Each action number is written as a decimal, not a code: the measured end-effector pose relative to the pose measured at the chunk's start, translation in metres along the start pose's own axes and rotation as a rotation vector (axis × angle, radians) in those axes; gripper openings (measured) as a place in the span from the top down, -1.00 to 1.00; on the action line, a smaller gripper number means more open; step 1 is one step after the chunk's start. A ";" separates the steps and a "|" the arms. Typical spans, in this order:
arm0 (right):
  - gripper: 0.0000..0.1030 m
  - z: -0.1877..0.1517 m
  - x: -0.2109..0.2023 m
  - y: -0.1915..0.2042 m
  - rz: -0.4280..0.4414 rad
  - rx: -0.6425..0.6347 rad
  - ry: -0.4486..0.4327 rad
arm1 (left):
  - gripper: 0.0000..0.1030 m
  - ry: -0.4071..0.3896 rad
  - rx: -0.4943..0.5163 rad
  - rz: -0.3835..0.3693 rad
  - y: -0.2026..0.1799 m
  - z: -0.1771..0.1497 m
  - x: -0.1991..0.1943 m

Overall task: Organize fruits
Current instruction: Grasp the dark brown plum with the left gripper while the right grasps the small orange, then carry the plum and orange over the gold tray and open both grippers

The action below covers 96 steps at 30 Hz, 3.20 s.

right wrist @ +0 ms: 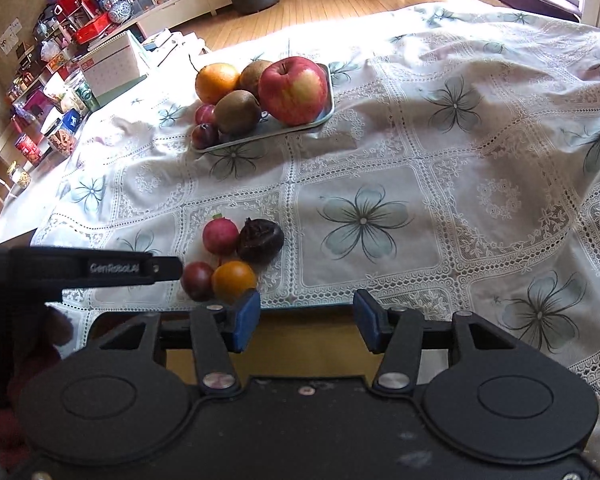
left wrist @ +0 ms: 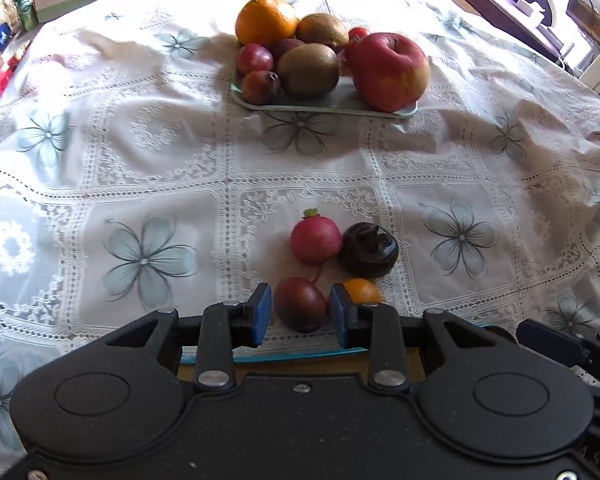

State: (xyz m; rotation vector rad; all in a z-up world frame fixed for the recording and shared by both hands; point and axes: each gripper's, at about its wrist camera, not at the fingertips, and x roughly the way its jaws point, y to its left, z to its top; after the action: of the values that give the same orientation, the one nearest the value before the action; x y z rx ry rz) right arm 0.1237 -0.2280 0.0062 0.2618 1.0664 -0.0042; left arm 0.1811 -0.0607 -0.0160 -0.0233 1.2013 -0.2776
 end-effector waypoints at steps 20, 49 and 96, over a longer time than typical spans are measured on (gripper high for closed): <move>-0.06 0.018 0.039 0.049 0.044 -0.077 0.046 | 0.09 -0.022 -0.108 0.177 0.068 0.001 0.007; 0.22 0.019 0.043 0.022 -0.014 -0.004 0.019 | 0.10 -0.043 0.042 0.063 0.027 -0.009 0.003; 0.22 -0.060 -0.054 -0.001 0.064 -0.056 -0.026 | 0.14 -0.079 -0.017 0.016 0.008 -0.101 -0.080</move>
State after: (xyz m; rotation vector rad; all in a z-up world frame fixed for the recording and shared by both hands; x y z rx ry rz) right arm 0.0457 -0.2225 0.0250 0.2450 1.0307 0.0795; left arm 0.0633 -0.0217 0.0187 -0.0392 1.1247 -0.2496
